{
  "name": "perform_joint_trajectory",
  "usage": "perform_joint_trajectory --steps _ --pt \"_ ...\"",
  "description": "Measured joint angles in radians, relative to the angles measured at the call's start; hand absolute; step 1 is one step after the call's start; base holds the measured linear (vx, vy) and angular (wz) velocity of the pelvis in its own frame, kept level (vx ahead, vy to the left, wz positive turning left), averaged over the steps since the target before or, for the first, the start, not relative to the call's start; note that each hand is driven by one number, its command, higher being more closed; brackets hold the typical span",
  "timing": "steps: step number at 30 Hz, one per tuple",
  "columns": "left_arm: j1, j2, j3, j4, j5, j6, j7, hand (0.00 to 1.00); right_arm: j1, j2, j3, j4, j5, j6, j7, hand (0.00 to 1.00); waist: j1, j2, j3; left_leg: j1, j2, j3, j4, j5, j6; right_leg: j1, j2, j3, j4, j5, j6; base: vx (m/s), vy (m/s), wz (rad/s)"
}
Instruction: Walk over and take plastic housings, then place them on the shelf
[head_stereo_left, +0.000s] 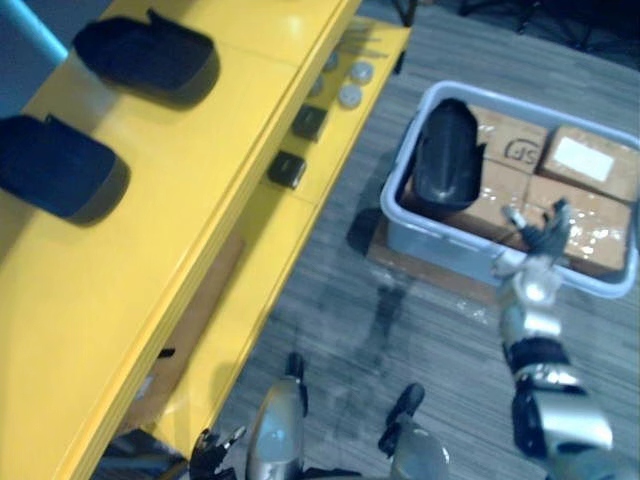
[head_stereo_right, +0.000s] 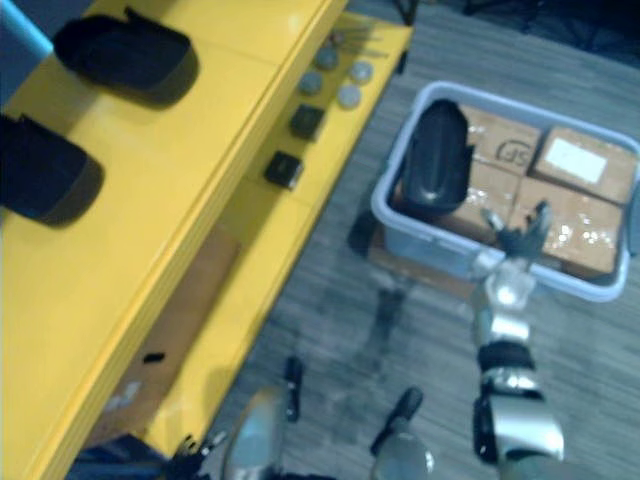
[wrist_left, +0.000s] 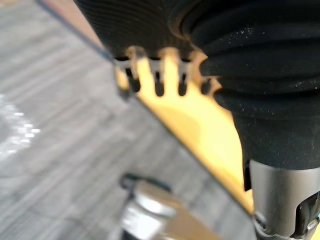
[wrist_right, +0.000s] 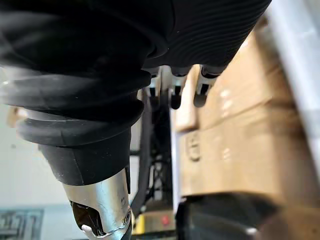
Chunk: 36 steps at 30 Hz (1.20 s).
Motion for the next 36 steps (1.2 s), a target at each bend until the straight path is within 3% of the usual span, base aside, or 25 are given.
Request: perform_joint_trajectory --steps 2,3,6,11,15,18,24,30,34,36 --pt "0.000 0.000 -0.003 0.001 -0.008 -0.003 -0.002 0.00 -0.070 -0.056 0.008 0.082 0.000 0.003 -0.002 0.00 0.030 0.010 0.008 -0.029 -0.002 -0.014 0.024 -0.005 0.008 -0.015 -0.001 -0.005 0.010 0.000 0.000 -0.04 0.048 0.10" --pt "0.000 0.000 -0.004 0.002 -0.008 -0.003 -0.002 0.00 -0.080 -0.064 0.008 0.092 0.000 0.003 -0.003 0.00 0.031 0.012 0.010 -0.034 -0.004 -0.018 0.027 -0.006 0.008 -0.017 -0.002 -0.008 0.011 0.000 0.000 -0.05 0.052 0.25" --pt "-0.001 0.002 -0.028 0.021 -0.017 -0.014 -0.003 0.00 -0.168 -0.133 0.008 0.162 0.012 0.048 -0.016 0.00 0.048 0.031 0.023 -0.067 -0.016 -0.045 0.045 -0.005 0.009 -0.028 -0.010 -0.029 0.025 -0.002 0.000 -0.06 0.057 0.22" --pt "-0.010 0.000 -0.085 0.038 -0.040 -0.012 -0.023 0.00 -0.271 -0.218 0.008 0.243 0.043 0.165 -0.051 0.00 0.083 0.053 0.039 -0.108 -0.035 -0.065 0.058 -0.001 0.022 -0.061 -0.032 -0.048 0.058 -0.012 -0.002 -0.07 0.066 0.13" --pt "-0.012 0.001 -0.128 0.040 -0.048 -0.012 -0.030 0.00 -0.327 -0.257 0.008 0.298 0.044 0.257 -0.101 0.00 0.091 0.070 0.045 -0.138 -0.049 -0.070 0.067 0.004 0.030 -0.084 -0.050 -0.052 0.072 -0.011 -0.001 -0.06 0.085 0.10" --pt "-0.036 0.002 -0.184 0.042 -0.054 -0.014 -0.039 0.00 -0.365 -0.320 0.009 0.321 0.044 0.310 -0.142 0.00 0.112 0.111 0.064 -0.171 -0.054 -0.079 0.087 0.003 0.032 -0.106 -0.055 -0.054 0.084 -0.011 0.000 -0.09 0.097 0.06" --pt "-0.039 0.001 -0.249 0.077 -0.058 -0.018 -0.045 0.00 -0.385 -0.342 0.026 0.363 0.050 0.375 -0.227 0.00 0.129 0.137 0.061 -0.196 -0.059 -0.074 0.083 0.006 0.037 -0.140 -0.064 -0.049 0.089 -0.007 0.007 -0.06 0.051 -0.01" --pt "-0.041 0.001 -0.286 0.076 -0.106 -0.023 -0.050 0.00 -0.388 -0.377 0.059 0.383 0.074 0.413 -0.225 0.00 0.144 0.152 0.051 -0.211 -0.066 -0.063 0.078 0.008 0.040 -0.166 -0.075 -0.043 0.091 -0.005 0.010 -0.05 0.040 -0.02" --pt "-0.047 0.001 -0.327 0.077 -0.135 -0.023 -0.064 0.00 -0.414 -0.450 0.113 0.384 0.069 0.464 -0.221 0.00 0.157 0.188 0.026 -0.246 -0.085 -0.069 0.076 0.013 0.049 -0.200 -0.094 -0.047 0.103 -0.008 0.010 -0.07 0.059 0.09" --pt "-0.048 0.001 -0.338 0.077 -0.146 -0.024 -0.066 0.00 -0.414 -0.459 0.115 0.385 0.065 0.472 -0.220 0.00 0.166 0.190 0.025 -0.247 -0.087 -0.063 0.075 0.014 0.050 -0.203 -0.100 -0.046 0.104 -0.008 0.011 -0.07 0.046 -0.02"
